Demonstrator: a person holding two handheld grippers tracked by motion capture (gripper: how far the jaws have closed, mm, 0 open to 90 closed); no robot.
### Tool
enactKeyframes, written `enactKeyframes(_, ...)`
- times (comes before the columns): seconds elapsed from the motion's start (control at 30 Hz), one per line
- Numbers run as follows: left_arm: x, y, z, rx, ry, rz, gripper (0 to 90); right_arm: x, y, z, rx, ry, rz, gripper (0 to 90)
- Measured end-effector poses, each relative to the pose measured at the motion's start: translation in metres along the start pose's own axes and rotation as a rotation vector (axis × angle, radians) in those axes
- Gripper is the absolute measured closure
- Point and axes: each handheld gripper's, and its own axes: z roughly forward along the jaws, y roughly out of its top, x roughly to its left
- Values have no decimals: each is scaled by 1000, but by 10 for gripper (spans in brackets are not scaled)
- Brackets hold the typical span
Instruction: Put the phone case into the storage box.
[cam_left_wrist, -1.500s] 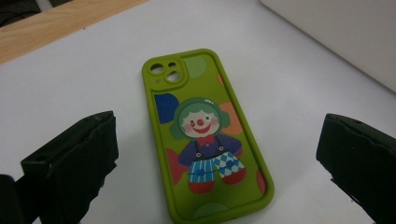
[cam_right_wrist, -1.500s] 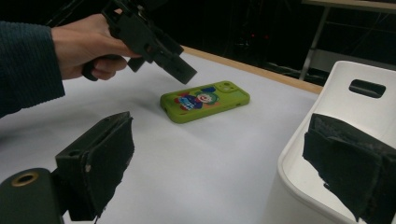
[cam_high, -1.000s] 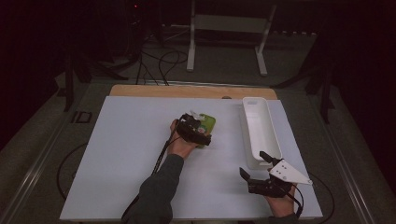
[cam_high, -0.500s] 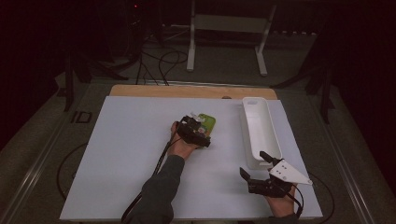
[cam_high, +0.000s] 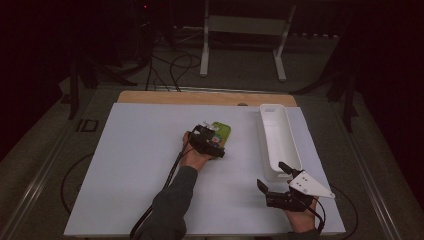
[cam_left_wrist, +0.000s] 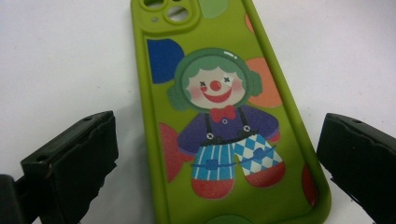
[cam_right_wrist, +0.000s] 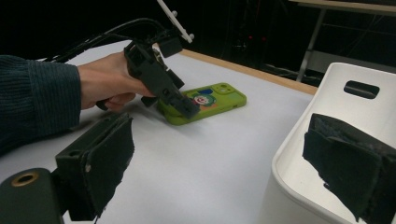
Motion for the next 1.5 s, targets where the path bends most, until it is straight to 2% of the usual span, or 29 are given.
enactKeyframes(0.17, -1, 0, 3, 20, 3, -8, 0, 0, 0, 0, 0, -1, 0, 80)
enactKeyframes(0.37, -2, -1, 4, 25, 9, -9, 0, 0, 0, 0, -1, -1, -1, 80)
enactKeyframes(0.47, -3, 0, 5, 32, 27, -6, 0, 0, 0, 0, 0, -1, -2, 80)
enactKeyframes(0.7, -3, 1, 5, 39, 30, -10, 3, 0, 0, 0, -1, -2, 0, 80)
enactKeyframes(1.03, -3, 2, 1, 32, 28, -5, 110, 0, 0, 0, 0, -2, -1, 80)
enactKeyframes(1.5, 0, 2, -2, 47, 25, 0, 150, 0, 0, 1, 2, -2, 0, 80)
